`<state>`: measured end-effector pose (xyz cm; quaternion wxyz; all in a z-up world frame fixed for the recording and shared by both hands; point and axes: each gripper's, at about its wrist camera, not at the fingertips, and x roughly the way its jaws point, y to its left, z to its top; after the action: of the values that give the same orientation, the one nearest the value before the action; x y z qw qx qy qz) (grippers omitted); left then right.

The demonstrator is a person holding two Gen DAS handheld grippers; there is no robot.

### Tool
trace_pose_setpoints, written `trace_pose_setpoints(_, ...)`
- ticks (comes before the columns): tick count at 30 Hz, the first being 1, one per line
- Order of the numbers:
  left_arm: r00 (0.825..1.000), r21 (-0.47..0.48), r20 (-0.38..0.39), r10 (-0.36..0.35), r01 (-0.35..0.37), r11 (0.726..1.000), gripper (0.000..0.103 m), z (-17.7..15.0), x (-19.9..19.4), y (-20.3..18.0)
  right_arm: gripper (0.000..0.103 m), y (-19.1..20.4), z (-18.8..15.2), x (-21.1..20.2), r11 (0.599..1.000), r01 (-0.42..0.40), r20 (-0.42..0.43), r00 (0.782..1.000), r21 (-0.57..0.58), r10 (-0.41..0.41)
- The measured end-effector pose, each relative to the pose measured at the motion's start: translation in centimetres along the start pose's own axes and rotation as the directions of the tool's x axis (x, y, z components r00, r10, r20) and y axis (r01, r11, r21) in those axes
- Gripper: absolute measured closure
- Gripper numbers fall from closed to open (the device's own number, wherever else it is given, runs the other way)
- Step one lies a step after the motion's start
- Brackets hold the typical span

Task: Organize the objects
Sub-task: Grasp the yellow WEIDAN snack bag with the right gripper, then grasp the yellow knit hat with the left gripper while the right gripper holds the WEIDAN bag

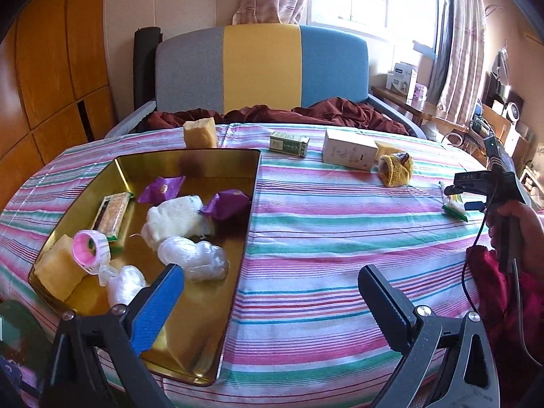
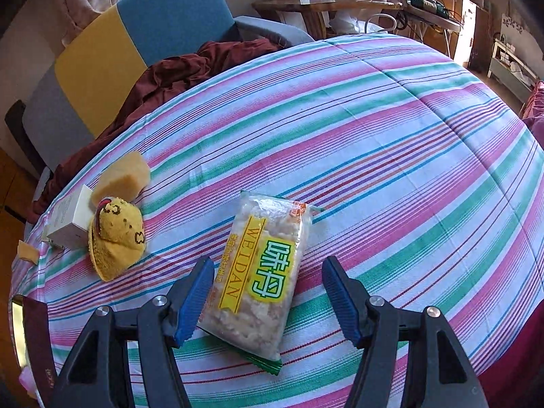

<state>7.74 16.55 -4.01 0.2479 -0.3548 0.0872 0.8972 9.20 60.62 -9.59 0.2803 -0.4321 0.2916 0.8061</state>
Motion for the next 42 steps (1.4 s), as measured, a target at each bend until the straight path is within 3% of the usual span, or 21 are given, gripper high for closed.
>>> trace_pose_setpoints(5, 1.000, 0.036, -0.011, -0.008, 0.009, 0.999, 0.000, 0.1, 0.5, -1.2, 0.037, 1.4, -0.3, 0.4, 0.996, 0.039, 0.002, 0.999, -0.079, -0.039)
trace_pose_setpoints(7, 1.000, 0.043, -0.013, -0.013, 0.014, 0.999, 0.000, 0.3, 0.7, -1.7, 0.048, 2.2, -0.5, 0.6, 0.990, 0.058, 0.003, 0.998, -0.129, -0.058)
trace_pose_setpoints(11, 1.000, 0.051, -0.019, -0.024, 0.025, 0.998, 0.000, 0.5, 1.1, -2.5, 0.056, 2.6, -0.9, 0.3, 0.986, 0.053, -0.029, 0.998, -0.155, -0.058)
trace_pose_setpoints(20, 0.996, 0.061, -0.060, -0.062, 0.066, 0.996, 0.000, 2.5, 3.4, -5.2, 0.057, 2.9, -2.0, -0.4, 0.985, 0.052, -0.097, 0.993, -0.166, -0.069)
trace_pose_setpoints(30, 0.981, -0.008, -0.135, -0.139, 0.139, 0.990, 0.000, 8.5, 10.8, -11.4, 0.058, 2.6, -2.3, -0.6, 0.985, 0.039, -0.108, 0.993, -0.168, -0.057)
trace_pose_setpoints(42, 0.972, 0.064, -0.108, -0.209, 0.217, 0.974, 0.000, 12.2, 18.2, -19.2, 0.059, 0.4, -0.8, -1.0, 0.998, 0.014, -0.109, 0.994, -0.055, -0.020)
